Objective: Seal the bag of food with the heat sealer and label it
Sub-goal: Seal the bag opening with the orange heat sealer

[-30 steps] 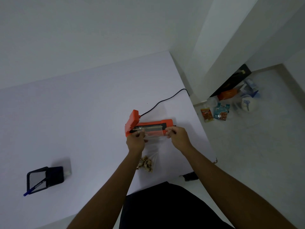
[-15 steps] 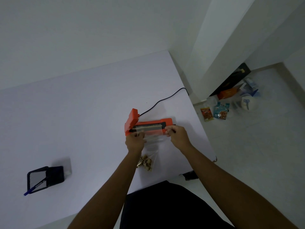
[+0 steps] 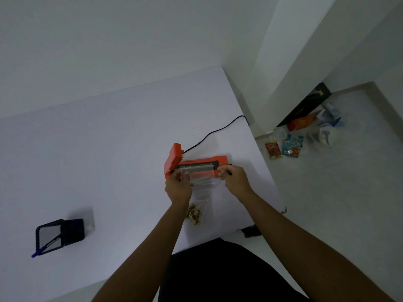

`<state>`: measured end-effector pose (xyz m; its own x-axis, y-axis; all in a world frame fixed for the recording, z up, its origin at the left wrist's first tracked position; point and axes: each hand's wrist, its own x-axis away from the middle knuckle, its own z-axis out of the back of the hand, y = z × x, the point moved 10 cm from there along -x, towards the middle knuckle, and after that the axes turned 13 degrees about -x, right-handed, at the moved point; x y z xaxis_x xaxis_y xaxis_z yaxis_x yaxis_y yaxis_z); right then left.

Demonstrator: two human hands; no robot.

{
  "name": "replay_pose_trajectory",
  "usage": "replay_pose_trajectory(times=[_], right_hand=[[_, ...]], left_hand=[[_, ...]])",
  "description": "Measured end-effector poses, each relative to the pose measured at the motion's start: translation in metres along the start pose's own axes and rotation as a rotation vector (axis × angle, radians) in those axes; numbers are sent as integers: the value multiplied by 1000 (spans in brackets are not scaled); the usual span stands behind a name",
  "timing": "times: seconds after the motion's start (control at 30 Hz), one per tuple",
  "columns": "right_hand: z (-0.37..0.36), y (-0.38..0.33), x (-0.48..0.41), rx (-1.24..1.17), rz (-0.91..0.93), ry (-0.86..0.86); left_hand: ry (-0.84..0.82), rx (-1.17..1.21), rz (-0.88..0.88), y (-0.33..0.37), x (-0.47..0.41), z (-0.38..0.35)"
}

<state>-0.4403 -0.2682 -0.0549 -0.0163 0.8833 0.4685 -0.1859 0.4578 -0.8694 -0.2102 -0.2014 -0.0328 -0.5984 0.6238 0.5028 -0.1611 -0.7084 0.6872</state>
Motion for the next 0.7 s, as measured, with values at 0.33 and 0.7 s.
replay_pose_trajectory(times=[0.33, 0.7], right_hand=[[0, 0, 1, 7, 1, -1], [-2, 1, 0, 8, -11, -1]], left_hand=[[17, 24, -22, 4, 2, 1], [117, -1, -15, -1, -5, 1]])
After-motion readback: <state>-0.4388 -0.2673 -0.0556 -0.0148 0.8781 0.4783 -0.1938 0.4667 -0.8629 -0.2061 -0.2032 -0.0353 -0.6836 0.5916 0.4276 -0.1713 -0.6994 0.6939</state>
